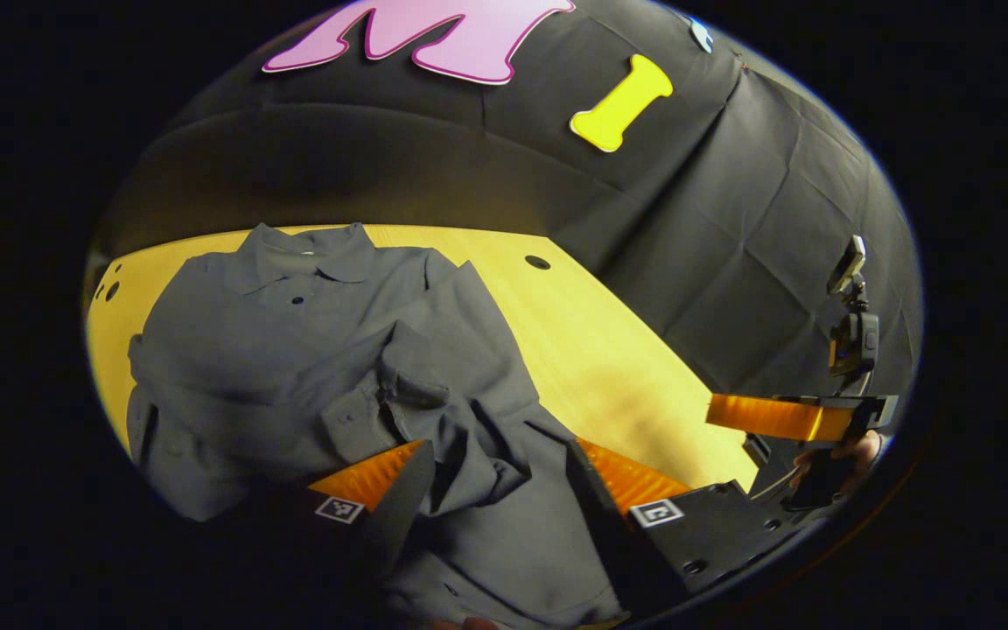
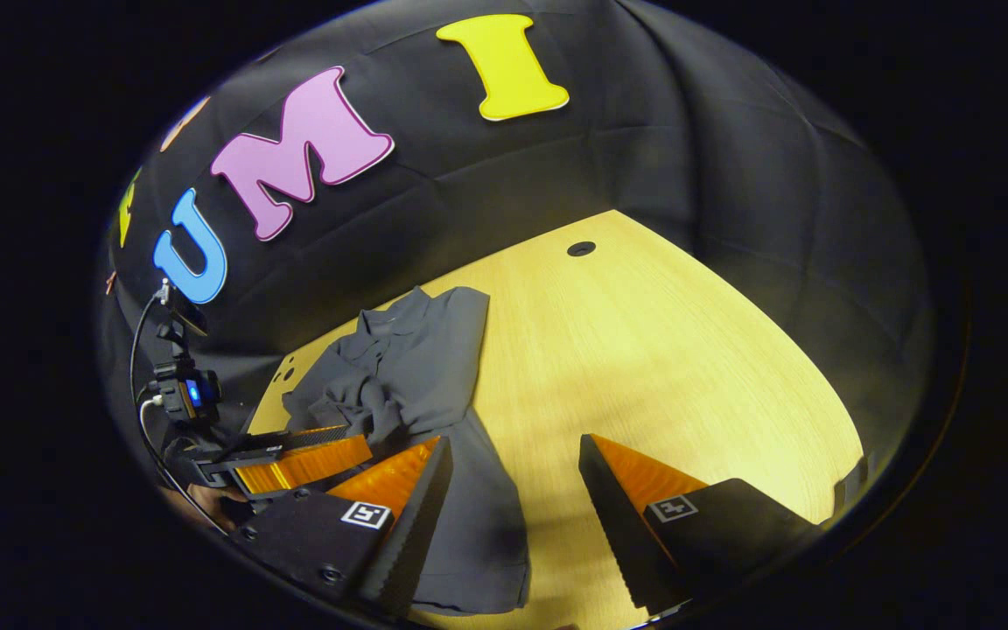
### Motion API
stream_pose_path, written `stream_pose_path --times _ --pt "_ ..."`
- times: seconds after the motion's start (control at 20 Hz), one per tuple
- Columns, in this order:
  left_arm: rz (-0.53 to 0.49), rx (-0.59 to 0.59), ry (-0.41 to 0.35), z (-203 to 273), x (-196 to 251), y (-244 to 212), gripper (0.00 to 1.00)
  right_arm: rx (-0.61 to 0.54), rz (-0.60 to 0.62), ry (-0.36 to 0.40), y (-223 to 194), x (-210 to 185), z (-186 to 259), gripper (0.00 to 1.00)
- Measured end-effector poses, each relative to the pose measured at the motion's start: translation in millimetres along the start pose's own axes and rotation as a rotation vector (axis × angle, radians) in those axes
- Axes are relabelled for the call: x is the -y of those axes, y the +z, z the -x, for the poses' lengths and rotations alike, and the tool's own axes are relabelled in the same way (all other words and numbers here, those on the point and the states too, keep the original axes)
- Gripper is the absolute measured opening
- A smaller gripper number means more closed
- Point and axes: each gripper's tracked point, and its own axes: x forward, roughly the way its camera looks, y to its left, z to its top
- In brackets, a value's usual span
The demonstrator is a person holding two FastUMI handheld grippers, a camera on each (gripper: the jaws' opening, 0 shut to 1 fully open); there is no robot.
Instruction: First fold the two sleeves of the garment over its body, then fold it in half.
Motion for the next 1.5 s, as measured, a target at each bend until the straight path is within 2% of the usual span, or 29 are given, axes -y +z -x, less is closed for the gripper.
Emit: stream_pose_path --times 0.35,0.4,0.45,0.7,1.15,1.5 --pt "-0.019 0.038 0.062 72 -35 -17 0.96 -0.047 0.044 0.012 -31 -30 16 0.96" --pt "-0.016 0.044 0.078 84 -44 -21 0.92 -0.057 0.059 0.006 -37 -32 19 0.98" --pt "-0.013 0.048 0.094 94 -53 -26 0.96 -0.066 0.074 -0.001 -44 -33 22 0.99" --pt "0.005 0.066 0.185 149 -101 -47 0.96 -0.118 0.097 -0.046 -75 -34 33 0.99" --pt "0.041 0.030 0.397 226 -189 -101 0.96 -0.184 0.114 -0.113 -108 -25 33 0.99" --pt "0.052 -0.066 0.562 253 -248 -153 0.96 -0.236 0.118 -0.146 -132 -14 34 0.99"
